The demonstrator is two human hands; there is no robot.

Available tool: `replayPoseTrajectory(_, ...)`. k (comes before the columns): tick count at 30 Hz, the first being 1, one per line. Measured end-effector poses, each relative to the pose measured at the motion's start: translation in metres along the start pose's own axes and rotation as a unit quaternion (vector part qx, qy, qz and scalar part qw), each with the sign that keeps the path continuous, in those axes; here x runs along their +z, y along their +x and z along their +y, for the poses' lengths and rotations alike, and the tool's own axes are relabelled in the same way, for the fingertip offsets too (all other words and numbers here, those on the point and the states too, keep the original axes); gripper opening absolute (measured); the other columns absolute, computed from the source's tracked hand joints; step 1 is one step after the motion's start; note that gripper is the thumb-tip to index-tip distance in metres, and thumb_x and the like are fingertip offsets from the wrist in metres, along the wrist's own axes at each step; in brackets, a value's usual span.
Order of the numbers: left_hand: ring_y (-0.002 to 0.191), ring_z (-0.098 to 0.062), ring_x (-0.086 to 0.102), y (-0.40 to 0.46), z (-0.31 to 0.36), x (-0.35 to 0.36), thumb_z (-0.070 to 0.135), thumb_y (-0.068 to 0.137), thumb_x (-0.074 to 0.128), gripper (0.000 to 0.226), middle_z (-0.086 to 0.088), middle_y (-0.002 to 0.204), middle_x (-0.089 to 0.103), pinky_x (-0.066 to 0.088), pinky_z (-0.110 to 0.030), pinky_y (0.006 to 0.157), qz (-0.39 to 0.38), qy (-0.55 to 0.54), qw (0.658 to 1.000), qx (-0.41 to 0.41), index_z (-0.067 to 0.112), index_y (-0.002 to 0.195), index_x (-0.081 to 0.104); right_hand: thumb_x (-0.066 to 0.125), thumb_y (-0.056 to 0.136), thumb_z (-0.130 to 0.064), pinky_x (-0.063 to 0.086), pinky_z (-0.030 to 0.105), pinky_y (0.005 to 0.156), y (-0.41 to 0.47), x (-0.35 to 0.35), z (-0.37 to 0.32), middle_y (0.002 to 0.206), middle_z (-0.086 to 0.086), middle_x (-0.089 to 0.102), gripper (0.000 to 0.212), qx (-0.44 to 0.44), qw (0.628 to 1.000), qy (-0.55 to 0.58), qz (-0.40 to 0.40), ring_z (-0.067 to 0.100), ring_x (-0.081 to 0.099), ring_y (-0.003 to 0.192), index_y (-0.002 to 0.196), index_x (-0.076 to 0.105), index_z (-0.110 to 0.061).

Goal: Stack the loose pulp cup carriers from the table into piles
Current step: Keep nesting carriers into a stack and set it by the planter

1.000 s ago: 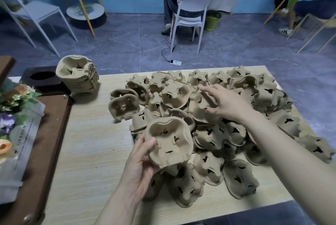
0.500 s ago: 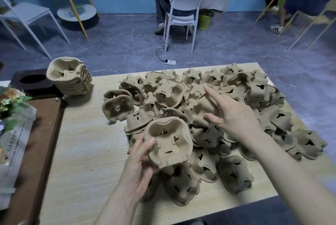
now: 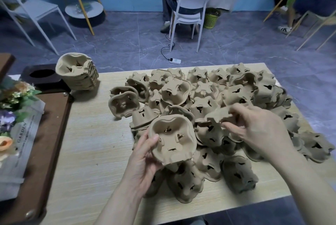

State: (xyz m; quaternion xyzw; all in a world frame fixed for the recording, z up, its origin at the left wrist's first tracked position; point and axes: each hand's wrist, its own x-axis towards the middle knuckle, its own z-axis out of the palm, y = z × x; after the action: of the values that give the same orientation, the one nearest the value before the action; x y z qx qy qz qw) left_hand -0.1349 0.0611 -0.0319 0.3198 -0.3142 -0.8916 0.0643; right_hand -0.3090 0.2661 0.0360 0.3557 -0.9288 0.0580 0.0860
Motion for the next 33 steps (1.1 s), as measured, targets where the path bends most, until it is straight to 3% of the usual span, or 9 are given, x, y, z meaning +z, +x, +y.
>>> replayPoseTrajectory(3, 0.103, -0.021, 0.070, -0.001, 0.001, -0.001, 0.022, 0.071, 0.072, 0.044, -0.006, 0.120, 0.071, 0.055, -0.053, 0.086, -0.001, -0.003, 1.000, 0.002, 0.025, 0.115, 0.071, 0.073, 0.074, -0.046, 0.045, 0.030, 0.050, -0.007, -0.002, 0.002, 0.070, -0.001, 0.060, 0.027, -0.004, 0.997, 0.062, 0.034, 0.023, 0.059, 0.059, 0.088, 0.065, -0.024)
replayPoseTrajectory(6, 0.104, -0.021, 0.069, 0.000, 0.001, 0.000, 0.018, 0.076, 0.073, 0.043, -0.007, 0.121, 0.071, 0.053, -0.056, 0.089, -0.001, -0.009, 1.000, 0.001, 0.024, 0.118, 0.070, 0.074, 0.082, -0.034, 0.044, 0.022, 0.063, -0.013, -0.006, 0.002, 0.086, -0.008, 0.062, 0.017, -0.002, 0.968, 0.244, 0.057, 0.004, 0.058, 0.075, 0.096, 0.066, -0.029)
replayPoseTrajectory(10, 0.096, -0.019, 0.071, 0.002, -0.001, 0.005, 0.015, 0.079, 0.065, 0.031, -0.005, 0.111, 0.073, 0.060, -0.049, 0.077, -0.007, -0.034, 0.999, -0.004, 0.024, 0.107, 0.073, 0.067, 0.085, -0.029, 0.051, 0.031, 0.081, -0.018, 0.001, -0.010, 0.105, -0.010, 0.065, 0.024, -0.087, 0.925, 0.370, 0.009, 0.012, 0.062, 0.097, 0.109, 0.064, -0.027)
replayPoseTrajectory(14, 0.106, -0.027, 0.068, 0.001, 0.000, 0.012, 0.016, 0.077, 0.067, 0.043, -0.009, 0.117, 0.072, 0.061, -0.054, 0.066, -0.031, -0.060, 0.998, -0.016, 0.021, 0.119, 0.067, 0.066, 0.087, -0.028, 0.052, 0.034, 0.081, -0.025, 0.010, -0.036, 0.107, -0.013, 0.062, 0.031, -0.154, 0.910, 0.383, -0.027, 0.013, 0.060, 0.099, 0.118, 0.066, -0.024)
replayPoseTrajectory(18, 0.104, -0.031, 0.070, 0.000, 0.003, 0.015, 0.028, 0.063, 0.072, 0.054, -0.012, 0.118, 0.072, 0.057, -0.062, 0.077, -0.025, -0.063, 0.998, -0.014, 0.021, 0.117, 0.068, 0.059, 0.094, -0.029, 0.048, 0.035, 0.085, -0.025, 0.018, -0.047, 0.114, -0.027, 0.055, 0.041, -0.234, 0.922, 0.308, -0.010, 0.012, 0.055, 0.101, 0.135, 0.056, -0.026)
replayPoseTrajectory(22, 0.118, -0.035, 0.062, 0.001, 0.005, 0.010, 0.025, 0.072, 0.068, 0.041, -0.013, 0.125, 0.068, 0.046, -0.065, 0.097, -0.015, -0.056, 0.998, -0.008, 0.024, 0.113, 0.073, 0.061, 0.090, -0.027, 0.045, 0.037, 0.082, -0.027, 0.023, -0.047, 0.098, -0.018, 0.054, 0.058, -0.225, 0.935, 0.276, -0.017, 0.008, 0.048, 0.095, 0.144, 0.042, -0.035)
replayPoseTrajectory(27, 0.118, -0.033, 0.062, 0.001, 0.006, 0.006, 0.021, 0.068, 0.076, 0.040, -0.009, 0.125, 0.069, 0.053, -0.060, 0.089, -0.031, -0.037, 0.999, -0.007, 0.029, 0.107, 0.076, 0.060, 0.088, -0.024, 0.042, 0.032, 0.084, -0.027, 0.026, -0.047, 0.104, -0.014, 0.049, 0.052, -0.204, 0.929, 0.307, -0.013, 0.007, 0.048, 0.098, 0.137, 0.051, -0.038)
replayPoseTrajectory(30, 0.113, -0.028, 0.064, 0.001, 0.007, 0.005, 0.027, 0.060, 0.081, 0.047, -0.009, 0.125, 0.069, 0.061, -0.049, 0.077, -0.021, -0.038, 0.999, -0.009, 0.028, 0.107, 0.077, 0.061, 0.083, -0.023, 0.047, 0.040, 0.085, -0.028, 0.028, -0.048, 0.106, -0.004, 0.055, 0.039, -0.154, 0.919, 0.360, -0.036, 0.018, 0.053, 0.104, 0.121, 0.063, -0.033)
replayPoseTrajectory(33, 0.111, -0.029, 0.065, 0.000, 0.008, 0.005, 0.024, 0.069, 0.073, 0.047, -0.013, 0.123, 0.069, 0.060, -0.050, 0.074, -0.013, -0.053, 0.998, -0.021, 0.020, 0.115, 0.072, 0.061, 0.081, -0.020, 0.046, 0.035, 0.084, -0.030, 0.029, -0.050, 0.099, -0.006, 0.054, 0.029, -0.129, 0.906, 0.399, -0.054, 0.018, 0.054, 0.100, 0.108, 0.066, -0.031)
